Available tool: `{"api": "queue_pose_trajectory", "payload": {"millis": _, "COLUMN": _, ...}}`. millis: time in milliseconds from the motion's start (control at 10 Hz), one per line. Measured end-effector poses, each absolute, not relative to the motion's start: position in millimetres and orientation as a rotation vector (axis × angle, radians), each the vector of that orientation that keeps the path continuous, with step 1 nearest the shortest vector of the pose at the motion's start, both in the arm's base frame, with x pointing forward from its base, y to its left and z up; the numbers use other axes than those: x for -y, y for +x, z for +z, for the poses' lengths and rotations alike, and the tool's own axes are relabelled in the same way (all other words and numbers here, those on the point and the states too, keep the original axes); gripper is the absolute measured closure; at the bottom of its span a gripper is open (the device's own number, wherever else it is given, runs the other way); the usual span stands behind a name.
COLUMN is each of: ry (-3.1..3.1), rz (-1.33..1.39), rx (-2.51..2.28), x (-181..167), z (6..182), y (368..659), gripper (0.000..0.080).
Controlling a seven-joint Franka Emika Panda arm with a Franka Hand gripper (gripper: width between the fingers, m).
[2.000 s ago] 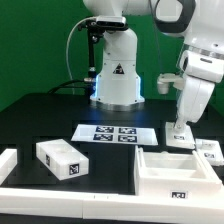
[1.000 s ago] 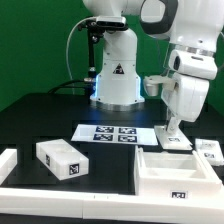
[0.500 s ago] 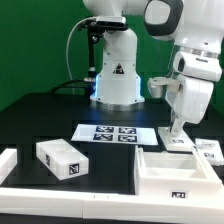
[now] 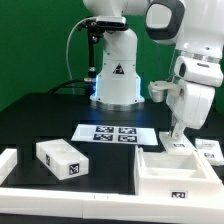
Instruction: Assemble cabinet
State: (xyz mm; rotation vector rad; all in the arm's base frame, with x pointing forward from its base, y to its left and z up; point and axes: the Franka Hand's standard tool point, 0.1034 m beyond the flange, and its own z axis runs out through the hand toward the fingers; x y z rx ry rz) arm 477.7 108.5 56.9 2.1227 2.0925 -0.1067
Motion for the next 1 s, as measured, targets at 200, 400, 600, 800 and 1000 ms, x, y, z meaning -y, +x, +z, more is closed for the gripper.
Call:
{"api": "queue_pose_trajectory", "payload": {"millis": 200, "ry": 2.126, "rz": -0.116, "rx": -2.078, "x": -109, "z": 58.7, "y": 487, "gripper": 0.0732}}
{"api": "queue_pose_trajectory", "payload": {"millis": 400, "ry": 2.121, "rz": -0.121, "rx": -2.068, "x": -105, "z": 60.0, "y": 506, "gripper": 0.0732}}
{"api": "queue_pose_trajectory", "payload": {"millis": 600, "ry": 2.100, "rz": -0.129, "rx": -2.080, "x": -101, "z": 61.4, "y": 516, "gripper": 0.0732}}
{"api": "queue_pose_trajectory", "payload": {"millis": 800, "ry": 2.100, "rz": -0.131, "rx": -2.082, "x": -101, "z": 60.8, "y": 515, "gripper": 0.0732}}
{"api": "queue_pose_trajectory", "payload": {"millis": 1000, "ry": 2.100, "rz": -0.130, "rx": -2.081, "x": -101, "z": 61.0, "y": 516, "gripper": 0.0732}}
